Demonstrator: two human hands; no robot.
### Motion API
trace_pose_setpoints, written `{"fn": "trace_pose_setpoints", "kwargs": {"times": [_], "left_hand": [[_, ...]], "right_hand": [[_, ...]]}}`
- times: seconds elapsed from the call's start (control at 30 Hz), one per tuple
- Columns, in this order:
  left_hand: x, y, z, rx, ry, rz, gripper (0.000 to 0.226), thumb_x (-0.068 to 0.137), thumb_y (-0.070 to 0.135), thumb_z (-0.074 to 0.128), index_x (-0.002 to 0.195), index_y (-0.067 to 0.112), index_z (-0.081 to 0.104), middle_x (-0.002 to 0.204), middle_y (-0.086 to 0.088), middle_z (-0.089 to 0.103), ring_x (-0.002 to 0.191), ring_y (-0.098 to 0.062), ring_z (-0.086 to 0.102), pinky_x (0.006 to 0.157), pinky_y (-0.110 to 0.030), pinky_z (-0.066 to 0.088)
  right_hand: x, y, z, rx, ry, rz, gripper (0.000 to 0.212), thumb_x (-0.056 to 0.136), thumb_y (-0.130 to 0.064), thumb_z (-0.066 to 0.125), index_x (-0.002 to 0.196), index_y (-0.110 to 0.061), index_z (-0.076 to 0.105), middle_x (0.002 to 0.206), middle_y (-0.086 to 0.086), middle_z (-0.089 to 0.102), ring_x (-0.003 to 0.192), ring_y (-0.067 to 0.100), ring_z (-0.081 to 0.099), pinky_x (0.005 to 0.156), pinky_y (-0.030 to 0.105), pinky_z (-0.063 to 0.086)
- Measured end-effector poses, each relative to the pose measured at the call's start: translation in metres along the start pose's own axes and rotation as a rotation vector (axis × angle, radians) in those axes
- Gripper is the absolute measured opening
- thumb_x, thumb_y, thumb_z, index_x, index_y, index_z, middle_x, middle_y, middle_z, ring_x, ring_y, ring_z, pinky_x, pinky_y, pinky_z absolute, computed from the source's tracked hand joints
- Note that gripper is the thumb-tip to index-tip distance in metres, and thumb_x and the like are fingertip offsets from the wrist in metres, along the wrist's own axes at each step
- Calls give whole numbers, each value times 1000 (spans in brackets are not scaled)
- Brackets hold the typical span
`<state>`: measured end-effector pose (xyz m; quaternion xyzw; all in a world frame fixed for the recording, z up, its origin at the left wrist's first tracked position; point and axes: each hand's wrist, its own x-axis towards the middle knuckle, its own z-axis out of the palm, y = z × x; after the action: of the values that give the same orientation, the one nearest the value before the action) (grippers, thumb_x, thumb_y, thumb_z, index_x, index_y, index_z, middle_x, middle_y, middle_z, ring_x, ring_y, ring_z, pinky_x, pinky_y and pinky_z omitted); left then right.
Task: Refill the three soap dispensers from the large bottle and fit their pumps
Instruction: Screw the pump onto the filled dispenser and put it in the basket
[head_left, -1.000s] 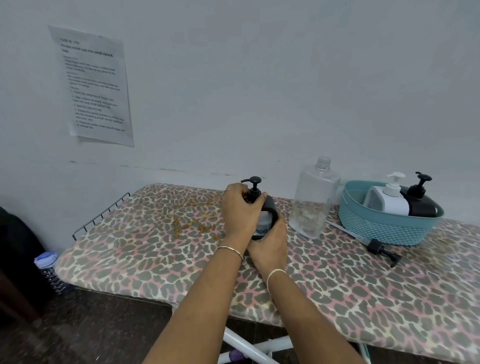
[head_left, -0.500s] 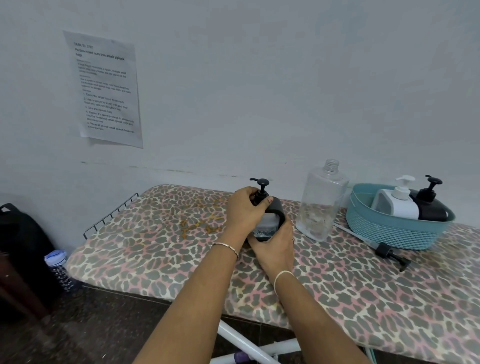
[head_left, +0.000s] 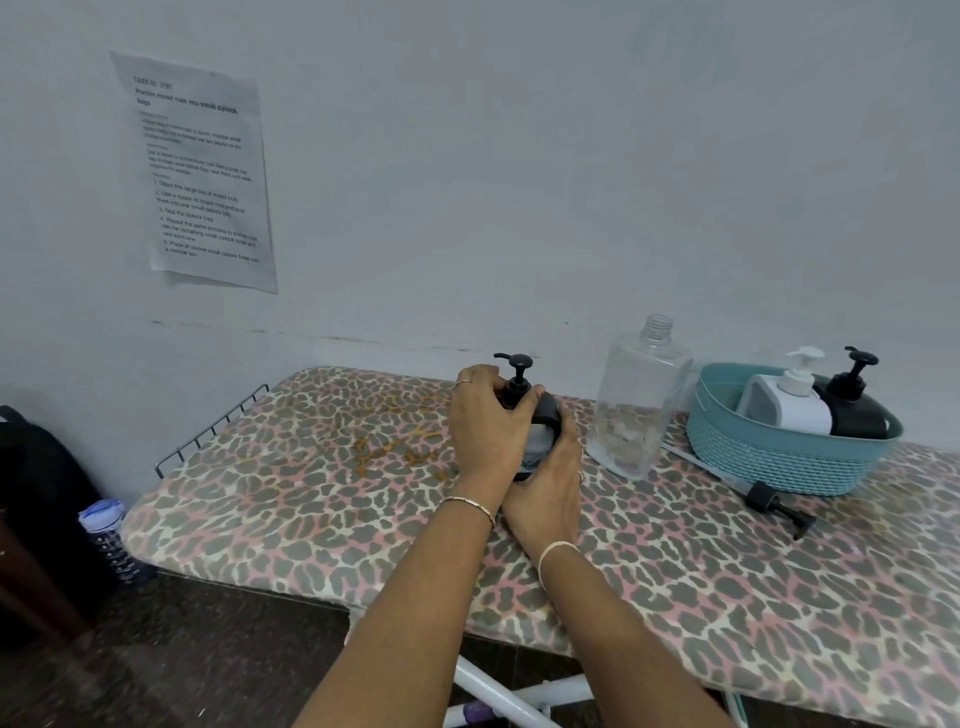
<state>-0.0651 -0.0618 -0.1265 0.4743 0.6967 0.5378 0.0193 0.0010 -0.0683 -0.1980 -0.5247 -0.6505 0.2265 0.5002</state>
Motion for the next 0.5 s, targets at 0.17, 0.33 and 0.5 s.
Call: {"fn": "trace_pose_setpoints", "kwargs": {"times": [0.17,0.33,0.5], "left_hand": [[3,2,-3,121,-12,53,37,80,45,71,94,14,59,109,2,52,85,-18,57,71,-30,48],[5,1,-7,148,-56,91,33,83,45,68,102,19,62,108,4,60,92,-15,61,73,-27,45],[13,-1,-15,137,-175,94,34,85,42,67,112,23,62,116,5,62,97,-14,63,80,-30,49]], "right_hand": [[0,2,-1,24,-7,-7,107,70,-36,81,151,-26,11,153,-4,28,137,14,34,100,25,38],[1,0,1,12,-27,3,112,65,-40,82,149,-29,8,152,0,29,135,19,37,104,38,44],[2,0,2,-15,-54,24,114,63,-47,80,148,-28,7,149,3,31,133,22,40,101,44,46]]}}
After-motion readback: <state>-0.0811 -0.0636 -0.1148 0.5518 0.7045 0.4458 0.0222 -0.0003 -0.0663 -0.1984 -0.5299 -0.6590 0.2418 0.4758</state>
